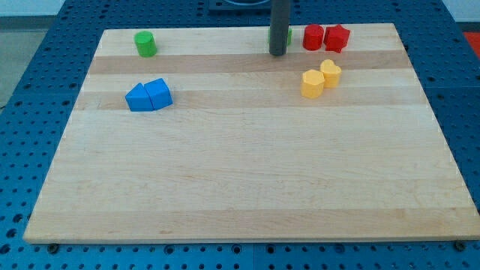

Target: Move the green circle right a bit

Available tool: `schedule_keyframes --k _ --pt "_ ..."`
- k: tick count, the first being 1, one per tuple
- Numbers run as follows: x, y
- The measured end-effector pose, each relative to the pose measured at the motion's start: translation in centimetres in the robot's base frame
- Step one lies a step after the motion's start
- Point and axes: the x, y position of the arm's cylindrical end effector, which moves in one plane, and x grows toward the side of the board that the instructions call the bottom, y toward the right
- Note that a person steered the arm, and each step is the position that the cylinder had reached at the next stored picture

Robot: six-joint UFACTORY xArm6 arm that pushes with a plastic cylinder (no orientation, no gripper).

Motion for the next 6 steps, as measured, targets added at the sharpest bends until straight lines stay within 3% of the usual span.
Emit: schedule_keyframes --k 1,3,4,6 --pt "0.6 -6.5" --pt "1.1 -26.5" --pt "0.8 -32.5" --pt "-0.5 -26.1"
